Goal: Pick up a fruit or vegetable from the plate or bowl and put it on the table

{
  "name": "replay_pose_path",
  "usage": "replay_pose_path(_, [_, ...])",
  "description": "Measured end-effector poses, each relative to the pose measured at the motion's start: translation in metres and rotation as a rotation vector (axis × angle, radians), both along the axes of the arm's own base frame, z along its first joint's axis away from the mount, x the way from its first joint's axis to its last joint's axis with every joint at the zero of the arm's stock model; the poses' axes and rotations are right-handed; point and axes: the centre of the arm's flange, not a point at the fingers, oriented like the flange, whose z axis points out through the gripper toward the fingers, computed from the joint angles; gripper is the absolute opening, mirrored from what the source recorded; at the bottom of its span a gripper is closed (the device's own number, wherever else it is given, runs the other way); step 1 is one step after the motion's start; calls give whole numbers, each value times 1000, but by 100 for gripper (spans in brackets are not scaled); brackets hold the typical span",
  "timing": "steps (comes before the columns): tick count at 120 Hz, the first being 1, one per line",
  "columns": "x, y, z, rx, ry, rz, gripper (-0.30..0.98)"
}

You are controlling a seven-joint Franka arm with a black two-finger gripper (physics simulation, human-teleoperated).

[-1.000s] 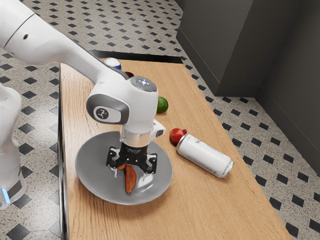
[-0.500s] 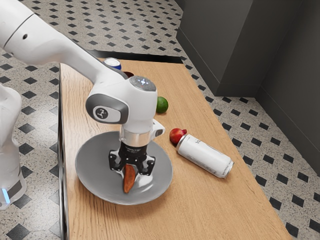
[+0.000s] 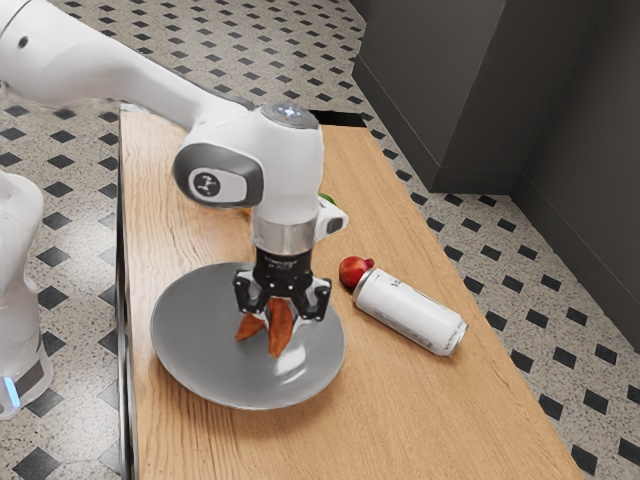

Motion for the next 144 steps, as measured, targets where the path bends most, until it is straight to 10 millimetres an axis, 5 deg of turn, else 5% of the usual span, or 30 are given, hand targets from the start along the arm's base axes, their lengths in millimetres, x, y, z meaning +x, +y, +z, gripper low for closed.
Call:
replay_pose_path(18, [38,16,48,-28,-19,30,15])
replay_pose_path(33, [68,12,52,-16,16,9,15])
replay_pose_path(66, [119,-56,47,-4,74,-144,15])
replay_pose_path(101, [150,-109,33,22,108,-263,14])
replay_pose_path(126, [154,-119,25,43,127,-295,14])
replay_pose_path(144, [151,-123,28,45,122,-307,48])
